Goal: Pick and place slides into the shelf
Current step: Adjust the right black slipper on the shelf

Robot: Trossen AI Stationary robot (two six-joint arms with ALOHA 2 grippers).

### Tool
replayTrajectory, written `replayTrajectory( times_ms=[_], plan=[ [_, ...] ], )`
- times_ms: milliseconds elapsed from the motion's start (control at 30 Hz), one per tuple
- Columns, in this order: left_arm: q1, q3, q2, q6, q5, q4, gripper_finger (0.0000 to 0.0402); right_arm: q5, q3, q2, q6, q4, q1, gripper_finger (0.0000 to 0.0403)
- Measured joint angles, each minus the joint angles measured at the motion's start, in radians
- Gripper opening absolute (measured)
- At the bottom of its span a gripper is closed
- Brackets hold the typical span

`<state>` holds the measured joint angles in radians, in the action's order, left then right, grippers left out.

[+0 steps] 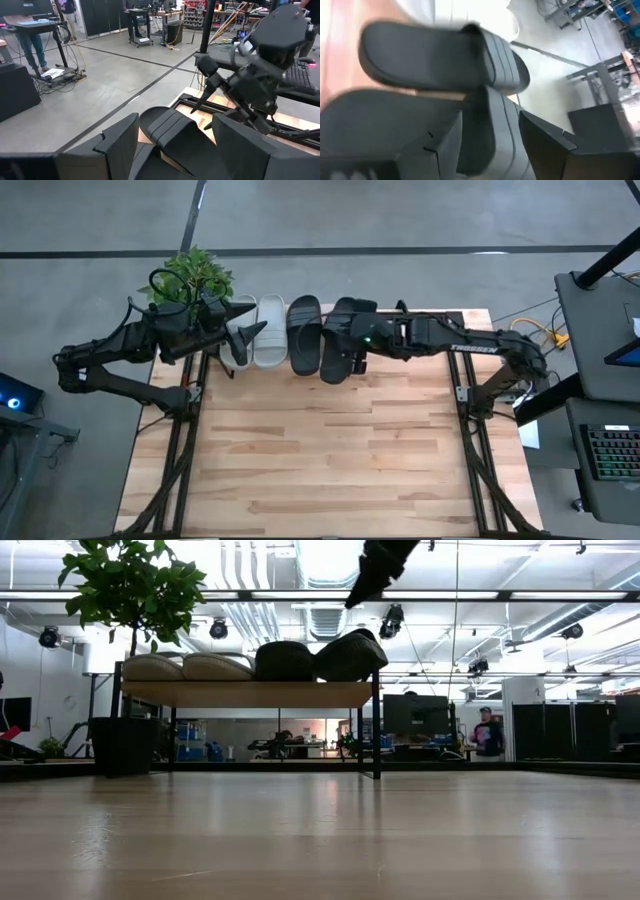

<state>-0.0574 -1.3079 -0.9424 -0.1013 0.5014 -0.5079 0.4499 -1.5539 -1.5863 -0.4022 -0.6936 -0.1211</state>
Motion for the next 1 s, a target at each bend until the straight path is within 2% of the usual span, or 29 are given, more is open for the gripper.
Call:
replayTrajectory(
  times_ms=[100,333,600,1000],
  plan=[
    [0.000,0.000,0.000,0.000,0.000,-0.002,0.0238,0.015,-0.026,-0.038,-0.024,-0.058,-0.001,0.0183],
    [0.000,0.000,0.000,0.000,0.000,-0.003,0.0238,0.142,-0.079,-0.088,-0.026,-0.118,-0.001,0.0174],
    [0.000,0.000,0.000,0.001,0.000,-0.003,0.0238,0.147,-0.093,-0.129,-0.117,-0.148,-0.002,0.0163],
    [0.000,0.000,0.000,0.001,0.000,-0.005,0.0238,0.188,-0.075,-0.132,-0.134,-0.144,-0.037,0.0136]
  ],
)
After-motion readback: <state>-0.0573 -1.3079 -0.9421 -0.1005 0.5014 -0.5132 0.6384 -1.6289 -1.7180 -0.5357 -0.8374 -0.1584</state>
